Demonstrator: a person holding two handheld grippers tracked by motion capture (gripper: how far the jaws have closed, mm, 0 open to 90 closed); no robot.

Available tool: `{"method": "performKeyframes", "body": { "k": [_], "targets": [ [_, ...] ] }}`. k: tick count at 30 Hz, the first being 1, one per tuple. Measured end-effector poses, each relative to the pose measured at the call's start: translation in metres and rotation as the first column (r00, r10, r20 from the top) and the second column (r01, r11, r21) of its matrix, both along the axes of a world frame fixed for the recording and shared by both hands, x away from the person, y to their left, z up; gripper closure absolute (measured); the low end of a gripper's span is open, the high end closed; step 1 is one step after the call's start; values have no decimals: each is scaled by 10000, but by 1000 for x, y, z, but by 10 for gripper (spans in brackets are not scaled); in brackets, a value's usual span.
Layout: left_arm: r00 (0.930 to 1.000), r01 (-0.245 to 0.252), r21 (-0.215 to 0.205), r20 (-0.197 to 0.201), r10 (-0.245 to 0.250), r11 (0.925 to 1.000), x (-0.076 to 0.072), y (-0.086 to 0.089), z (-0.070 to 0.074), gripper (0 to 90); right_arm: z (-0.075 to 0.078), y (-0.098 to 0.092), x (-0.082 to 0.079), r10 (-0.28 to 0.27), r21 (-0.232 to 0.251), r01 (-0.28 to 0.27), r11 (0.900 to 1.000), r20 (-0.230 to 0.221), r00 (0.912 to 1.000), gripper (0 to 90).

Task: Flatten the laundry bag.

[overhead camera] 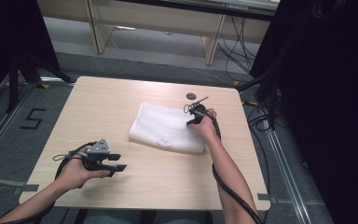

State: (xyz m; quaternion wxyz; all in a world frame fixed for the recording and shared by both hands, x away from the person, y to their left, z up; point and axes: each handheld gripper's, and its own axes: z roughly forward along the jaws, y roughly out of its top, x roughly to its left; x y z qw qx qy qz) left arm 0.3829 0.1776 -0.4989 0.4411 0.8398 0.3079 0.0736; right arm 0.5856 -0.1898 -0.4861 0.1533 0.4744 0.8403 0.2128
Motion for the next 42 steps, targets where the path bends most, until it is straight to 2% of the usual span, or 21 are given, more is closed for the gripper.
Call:
{"method": "performKeyframes", "body": {
  "k": [3,5,8,11,13,15,17,19,20,21,22,28,31,32,34,36,37,38,40,41,42],
  "targets": [
    [9999,110,258,-57,-109,9996,1,2,1,473,1,4,-1,142,-92,-143,9999,-108,9998,728],
    [9999,67,106,98,-68,9999,1,2,0,473,2,7,-2,405,-319,-410,9986,-173,9990,791],
    [9999,125,131,92,-126,9998,1,2,0,472,3,13,-2,702,-735,-711,9948,-147,9974,859],
    [9999,163,179,36,-163,9997,1,2,0,470,4,17,-3,827,-980,-835,9917,-125,9965,882],
    [9999,71,100,-109,-70,9999,1,1,-1,469,7,18,-5,838,-852,-857,9927,-257,9961,885],
    [9999,56,108,-121,-55,9999,1,0,-1,468,11,17,-6,915,-810,-909,9926,28,9958,886],
    [9999,101,141,-135,-99,9998,1,0,-1,468,17,16,-8,883,-714,-877,9936,48,9961,885],
    [9997,217,223,50,-218,9995,2,0,-2,467,21,15,-9,1069,-763,-1044,9916,290,9939,885],
    [9998,203,216,27,-203,9996,2,0,-2,466,25,16,-11,1060,-733,-1039,9919,253,9940,885],
    [9998,204,216,25,-204,9996,2,0,-2,465,27,15,-11,1225,-737,-1191,9901,428,9915,885],
    [9999,156,179,-40,-156,9997,1,0,-2,465,30,16,-13,1118,-673,-1089,9918,409,9929,885],
    [9998,182,219,-62,-180,9996,2,1,-2,465,47,17,-22,1511,-507,-1468,9879,949,9839,885],
    [9999,82,223,-145,-79,9997,2,1,-2,464,55,18,-31,1583,-322,-1556,9873,1154,9806,885],
    [9998,34,89,-182,-32,10000,1,0,-2,464,57,19,-33,1646,-269,-1625,9863,1173,9794,885],
    [9999,164,206,-1,-164,9997,2,1,-2,463,61,19,-39,1670,-121,-1668,9859,1292,9775,885],
    [10000,94,245,-3,-94,9997,2,3,-1,462,65,18,-48,1760,132,-1798,9836,1477,9733,885],
    [9999,-11,98,-129,12,10000,2,3,-1,462,65,18,-51,1736,225,-1791,9836,1538,9727,885],
    [10000,37,101,11,-38,9999,2,4,-1,461,66,18,-57,1812,276,-1882,9817,1650,9695,885],
    [9999,-32,98,-117,33,9999,3,6,0,460,65,20,-65,1858,462,-1969,9793,1798,9660,885],
    [9995,-270,1,-136,270,9996,2,6,0,460,67,19,-69,1950,379,-2043,9782,1721,9656,885],
    [9999,-107,37,29,107,9999,4,7,0,460,67,20,-74,2061,406,-2162,9755,1750,9628,885]
  ]
}}
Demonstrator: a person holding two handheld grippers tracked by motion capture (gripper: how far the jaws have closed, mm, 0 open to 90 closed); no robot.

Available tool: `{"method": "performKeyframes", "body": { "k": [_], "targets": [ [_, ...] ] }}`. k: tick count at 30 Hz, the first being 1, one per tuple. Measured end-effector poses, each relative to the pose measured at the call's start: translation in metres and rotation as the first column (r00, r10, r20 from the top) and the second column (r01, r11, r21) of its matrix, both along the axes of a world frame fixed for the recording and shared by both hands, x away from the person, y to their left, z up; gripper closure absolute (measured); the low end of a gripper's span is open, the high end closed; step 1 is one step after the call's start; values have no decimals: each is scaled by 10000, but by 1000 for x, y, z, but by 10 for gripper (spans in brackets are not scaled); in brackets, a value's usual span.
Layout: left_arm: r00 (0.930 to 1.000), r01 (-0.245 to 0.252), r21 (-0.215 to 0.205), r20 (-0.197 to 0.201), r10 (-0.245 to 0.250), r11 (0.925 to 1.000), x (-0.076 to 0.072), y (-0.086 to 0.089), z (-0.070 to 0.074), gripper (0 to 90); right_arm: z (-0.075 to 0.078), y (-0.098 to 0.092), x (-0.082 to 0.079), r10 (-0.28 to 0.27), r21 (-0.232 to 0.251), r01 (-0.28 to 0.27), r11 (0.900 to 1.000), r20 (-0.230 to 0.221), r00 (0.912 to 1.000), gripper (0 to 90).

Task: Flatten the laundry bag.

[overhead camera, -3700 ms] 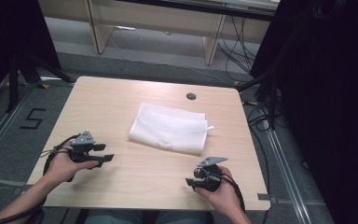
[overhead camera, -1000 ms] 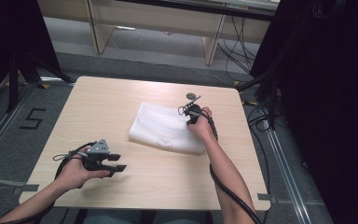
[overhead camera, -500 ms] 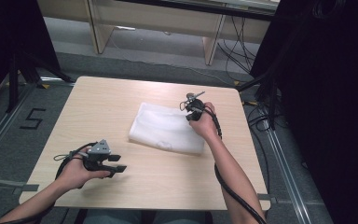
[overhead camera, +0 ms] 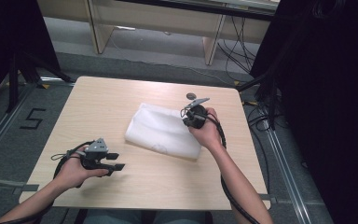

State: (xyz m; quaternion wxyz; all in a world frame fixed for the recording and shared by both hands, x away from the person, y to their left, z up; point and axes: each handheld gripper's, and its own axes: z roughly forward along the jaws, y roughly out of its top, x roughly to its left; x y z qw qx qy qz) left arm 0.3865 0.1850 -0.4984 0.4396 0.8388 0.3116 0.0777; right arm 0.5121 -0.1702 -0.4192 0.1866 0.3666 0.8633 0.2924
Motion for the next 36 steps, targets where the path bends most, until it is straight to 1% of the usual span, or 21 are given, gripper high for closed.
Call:
{"method": "performKeyframes", "body": {
  "k": [1,2,3,5,7,8,12,14,15,16,17,19,20,21,22,25,26,27,29,35,36],
  "targets": [
    [9998,-118,-44,-150,117,9999,-1,0,1,460,1,0,-4,92,17,-92,10000,41,9999,885],
    [9999,-125,38,-38,125,9999,0,2,2,459,0,1,-7,136,142,-138,9998,191,9997,885],
    [9999,-129,-14,-46,129,9999,0,3,2,460,1,1,-12,191,134,-193,9997,105,9998,885],
    [9995,-321,-95,15,321,9994,0,4,2,458,2,2,-20,405,60,-407,9992,237,9989,884],
    [9994,-344,-136,-31,343,9993,1,6,2,458,2,3,-28,579,48,-581,9983,349,9977,885],
    [9991,-409,-117,-123,408,9991,1,7,2,458,3,3,-31,758,-108,-754,9971,340,9965,884],
    [9994,-346,-44,-94,346,9994,2,8,1,458,3,5,-42,1086,-73,-1084,9941,648,9920,883],
    [9982,-407,-241,-443,396,9989,1,4,-1,459,5,5,-46,1330,-55,-1330,9911,689,9887,883],
    [9982,-373,-322,-489,357,9988,1,2,-2,464,5,6,-48,1347,19,-1354,9908,870,9871,882],
    [9980,-89,-395,-634,64,9992,3,-2,-3,466,7,6,-49,1356,-43,-1356,9907,798,9875,883],
    [9974,-86,-436,-723,54,9990,3,-7,-4,478,8,7,-51,1360,-31,-1363,9907,895,9866,883],
    [9985,223,-231,-495,-235,9995,7,-17,-1,505,10,7,-52,1397,-7,-1402,9901,909,9860,883],
    [9985,161,-184,-528,-170,9997,9,-20,1,531,12,6,-53,1410,-64,-1410,9900,884,9861,883],
    [9984,304,-212,-466,-314,9993,13,-24,3,556,11,6,-53,1409,-41,-1411,9900,894,9860,883],
    [9978,218,-237,-623,-232,9995,15,-30,5,599,11,6,-53,1381,-23,-1385,9904,907,9863,883],
    [9949,559,-5,-846,-557,9984,24,-54,7,670,9,6,-54,1520,-108,-1516,9884,750,9855,883],
    [9941,653,98,-873,-642,9978,27,-62,6,676,8,7,-55,1362,-50,-1363,9907,912,9865,883],
    [9932,869,316,-805,-841,9957,31,-70,4,677,9,7,-55,1541,-107,-1538,9880,871,9842,883],
    [9925,971,508,-799,-929,9940,36,-83,2,682,11,8,-58,1620,-51,-1621,9868,806,9835,883],
    [9911,1054,655,-881,-995,9923,45,-109,0,684,19,7,-64,2069,-113,-2069,9783,1062,9726,882],
    [9911,1025,672,-922,-961,9925,46,-112,0,685,20,7,-66,2010,-22,-2017,9794,981,9747,883]
  ]
}}
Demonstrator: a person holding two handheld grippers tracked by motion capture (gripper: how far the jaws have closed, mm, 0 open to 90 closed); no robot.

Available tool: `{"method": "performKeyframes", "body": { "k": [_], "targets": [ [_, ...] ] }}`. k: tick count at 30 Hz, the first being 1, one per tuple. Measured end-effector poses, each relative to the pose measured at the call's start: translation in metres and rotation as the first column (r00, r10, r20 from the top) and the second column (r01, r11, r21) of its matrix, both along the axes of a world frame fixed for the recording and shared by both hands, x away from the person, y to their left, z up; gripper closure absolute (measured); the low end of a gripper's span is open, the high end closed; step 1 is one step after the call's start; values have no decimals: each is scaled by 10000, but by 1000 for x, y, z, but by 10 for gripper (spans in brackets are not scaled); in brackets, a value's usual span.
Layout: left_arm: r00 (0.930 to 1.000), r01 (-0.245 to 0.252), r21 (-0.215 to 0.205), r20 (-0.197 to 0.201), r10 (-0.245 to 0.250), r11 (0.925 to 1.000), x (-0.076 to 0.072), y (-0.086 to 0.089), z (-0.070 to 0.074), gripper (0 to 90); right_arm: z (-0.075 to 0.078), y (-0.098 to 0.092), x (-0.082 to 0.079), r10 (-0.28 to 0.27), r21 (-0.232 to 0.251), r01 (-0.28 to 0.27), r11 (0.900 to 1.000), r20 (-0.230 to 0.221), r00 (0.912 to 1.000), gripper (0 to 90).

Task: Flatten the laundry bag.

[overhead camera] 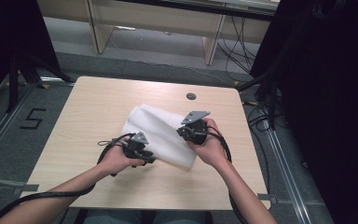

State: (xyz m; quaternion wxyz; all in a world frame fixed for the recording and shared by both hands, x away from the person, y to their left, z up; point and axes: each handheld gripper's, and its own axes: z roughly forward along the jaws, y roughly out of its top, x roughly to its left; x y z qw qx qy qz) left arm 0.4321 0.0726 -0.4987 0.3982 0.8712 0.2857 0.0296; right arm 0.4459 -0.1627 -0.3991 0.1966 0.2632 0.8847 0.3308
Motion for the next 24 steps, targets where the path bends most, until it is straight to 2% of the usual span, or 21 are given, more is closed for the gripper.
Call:
{"method": "performKeyframes", "body": {
  "k": [3,7,8,10,11,12,13,15,16,17,18,19,20,21,22,23,24],
  "targets": [
    [10000,76,93,14,-76,9999,2,-5,-2,697,5,1,-6,97,126,-98,9999,83,9999,883],
    [9998,-140,173,128,138,9998,4,-10,-4,689,12,3,-14,411,-14,-411,9992,335,9986,883],
    [9998,50,397,206,-58,9992,6,-9,-4,685,14,5,-17,565,118,-568,9983,255,9981,883],
    [9993,45,445,375,-62,9990,8,-9,-4,678,16,7,-23,636,230,-643,9977,287,9976,883],
    [9994,-6,357,337,-6,9994,9,-9,-4,676,18,8,-27,620,273,-624,9977,127,9980,884],
    [9991,-274,140,337,269,9995,8,-10,-5,674,18,9,-29,687,309,-692,9971,160,9975,884],
    [9990,-261,234,362,253,9994,8,-10,-5,672,18,9,-31,743,324,-748,9967,169,9971,890],
    [9990,-137,377,430,120,9992,9,-8,-5,667,18,10,-35,788,276,-791,9965,124,9968,891],
    [9990,-170,338,426,156,9993,8,-8,-6,662,18,10,-38,696,243,-694,9973,-96,9975,891],
    [9989,-46,388,459,28,9992,8,-7,-5,655,17,10,-38,816,281,-818,9963,77,9966,892],
    [9990,-136,312,439,122,9994,7,-8,-5,650,16,10,-38,863,230,-865,9960,88,9962,894],
    [9991,18,498,428,-40,9988,6,-5,-3,646,14,10,-38,820,182,-821,9965,53,9966,896],
    [9973,352,953,614,-412,9948,7,-1,0,641,12,10,-39,823,207,-821,9964,-98,9966,898],
    [9986,151,655,492,-183,9977,5,0,-1,638,11,10,-41,779,162,-775,9969,-296,9965,898],
    [9988,-2,542,490,-24,9985,4,2,-1,637,9,10,-42,752,162,-748,9971,-215,9969,898],
    [9988,-64,493,497,39,9988,3,4,-1,637,8,10,-43,827,154,-823,9965,-275,9962,898],
    [9989,50,699,456,-82,9975,3,8,-1,636,8,11,-44,885,124,-884,9960,-115,9960,898]
  ]
}}
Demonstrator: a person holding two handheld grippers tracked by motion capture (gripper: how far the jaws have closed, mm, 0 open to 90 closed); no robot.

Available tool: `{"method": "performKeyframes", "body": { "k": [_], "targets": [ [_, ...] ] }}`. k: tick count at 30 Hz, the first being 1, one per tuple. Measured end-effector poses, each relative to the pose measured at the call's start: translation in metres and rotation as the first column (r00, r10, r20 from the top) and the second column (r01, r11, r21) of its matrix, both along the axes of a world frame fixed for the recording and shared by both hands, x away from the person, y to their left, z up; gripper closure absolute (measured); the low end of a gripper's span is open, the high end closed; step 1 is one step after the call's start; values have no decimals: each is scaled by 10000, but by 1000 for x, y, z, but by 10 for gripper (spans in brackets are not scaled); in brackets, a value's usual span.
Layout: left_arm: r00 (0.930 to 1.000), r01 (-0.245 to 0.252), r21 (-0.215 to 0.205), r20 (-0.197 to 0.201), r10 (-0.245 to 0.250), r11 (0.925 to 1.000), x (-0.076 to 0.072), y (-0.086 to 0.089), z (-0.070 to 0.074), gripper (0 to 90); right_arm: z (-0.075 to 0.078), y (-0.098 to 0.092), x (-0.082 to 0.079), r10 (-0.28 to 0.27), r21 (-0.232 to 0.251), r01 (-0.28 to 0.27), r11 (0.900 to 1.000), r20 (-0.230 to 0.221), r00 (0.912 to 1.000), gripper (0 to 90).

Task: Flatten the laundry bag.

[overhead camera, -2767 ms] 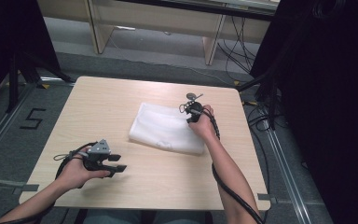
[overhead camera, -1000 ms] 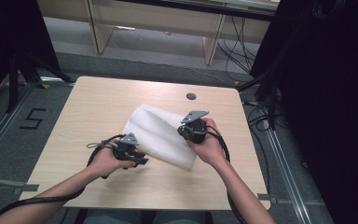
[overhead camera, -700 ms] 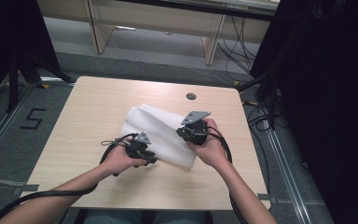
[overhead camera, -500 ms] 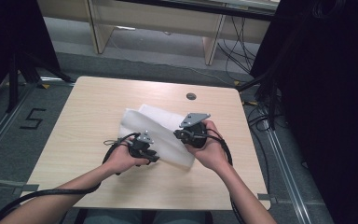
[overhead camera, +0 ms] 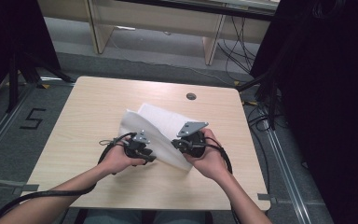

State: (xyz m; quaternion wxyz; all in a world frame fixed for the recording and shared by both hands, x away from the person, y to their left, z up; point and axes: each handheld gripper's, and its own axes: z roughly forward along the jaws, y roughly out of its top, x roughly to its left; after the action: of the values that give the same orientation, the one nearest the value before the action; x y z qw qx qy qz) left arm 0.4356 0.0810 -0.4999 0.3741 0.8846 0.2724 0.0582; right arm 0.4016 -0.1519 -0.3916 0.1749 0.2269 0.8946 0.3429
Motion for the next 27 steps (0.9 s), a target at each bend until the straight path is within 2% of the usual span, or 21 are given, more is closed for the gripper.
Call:
{"method": "performKeyframes", "body": {
  "k": [2,3,4,5,6,8,9,11,13,14,17,18,19,20,21,22,23,24,25,26,27],
  "targets": [
    [9998,-183,-138,-106,182,9997,-1,4,-4,637,0,1,-3,78,3,-78,10000,64,9999,898],
    [9999,-94,-49,-106,94,9999,0,6,-4,637,0,2,-4,195,-9,-195,9998,214,9996,898],
    [9989,-405,-357,-258,395,9985,-1,5,-7,637,0,3,-7,47,-14,-47,10000,134,9999,898],
    [9988,-424,-408,-246,414,9983,0,6,-8,637,-1,5,-9,194,70,-194,9998,103,9998,898],
    [9990,-320,-219,-321,312,9992,0,7,-9,637,-1,6,-11,319,66,-320,9995,62,9995,899],
    [9981,-517,-399,-359,503,9979,-2,8,-8,635,-3,9,-15,525,-48,-524,9986,69,9986,898],
    [9983,-445,-470,-400,426,9979,-3,11,-7,632,-3,9,-17,739,-98,-739,9972,-62,9972,898],
    [9981,-477,-456,-408,459,9978,-6,20,-2,628,-6,11,-22,830,-95,-830,9965,-41,9965,898],
    [9977,-579,-364,-362,566,9977,-9,33,3,622,-8,13,-25,1196,-189,-1197,9926,-56,9928,898],
    [9975,-562,-342,-457,546,9978,-11,42,6,618,-9,14,-28,1126,-186,-1132,9934,-291,9932,898],
    [9901,-1193,-827,-836,1124,9894,-20,69,11,601,-13,16,-33,1345,-256,-1354,9905,-339,9903,898],
    [9881,-1364,-817,-834,1296,9873,-23,76,12,599,-14,17,-34,1581,-281,-1588,9869,-262,9871,899],
    [9879,-1378,-871,-843,1305,9866,-27,85,14,596,-15,17,-35,1558,-272,-1569,9872,-408,9870,898],
    [9844,-1617,-877,-838,1545,9829,-31,94,15,592,-16,18,-37,1560,-289,-1573,9871,-407,9869,899],
    [9824,-1761,-812,-772,1700,9810,-36,103,16,588,-16,17,-38,1436,-300,-1452,9889,-506,9883,898],
    [9849,-1650,-582,-628,1613,9846,-39,114,18,582,-17,18,-40,1400,-275,-1415,9896,-514,9888,899],
    [9816,-1865,-646,-549,1831,9803,-43,122,18,577,-18,17,-41,1471,-272,-1490,9885,-622,9872,898],
    [9782,-2061,-538,-385,2042,9771,-47,133,19,574,-20,18,-41,1575,-318,-1592,9867,-526,9861,898],
    [9781,-2071,-363,-307,2061,9776,-48,142,20,571,-21,17,-43,1515,-311,-1538,9876,-650,9863,899],
    [9719,-2353,-368,-200,2347,9712,-51,150,21,569,-22,18,-44,1471,-357,-1497,9881,-679,9868,899],
    [9657,-2595,-431,-98,2593,9648,-52,158,21,569,-23,18,-45,1651,-400,-1680,9850,-663,9840,898]
  ]
}}
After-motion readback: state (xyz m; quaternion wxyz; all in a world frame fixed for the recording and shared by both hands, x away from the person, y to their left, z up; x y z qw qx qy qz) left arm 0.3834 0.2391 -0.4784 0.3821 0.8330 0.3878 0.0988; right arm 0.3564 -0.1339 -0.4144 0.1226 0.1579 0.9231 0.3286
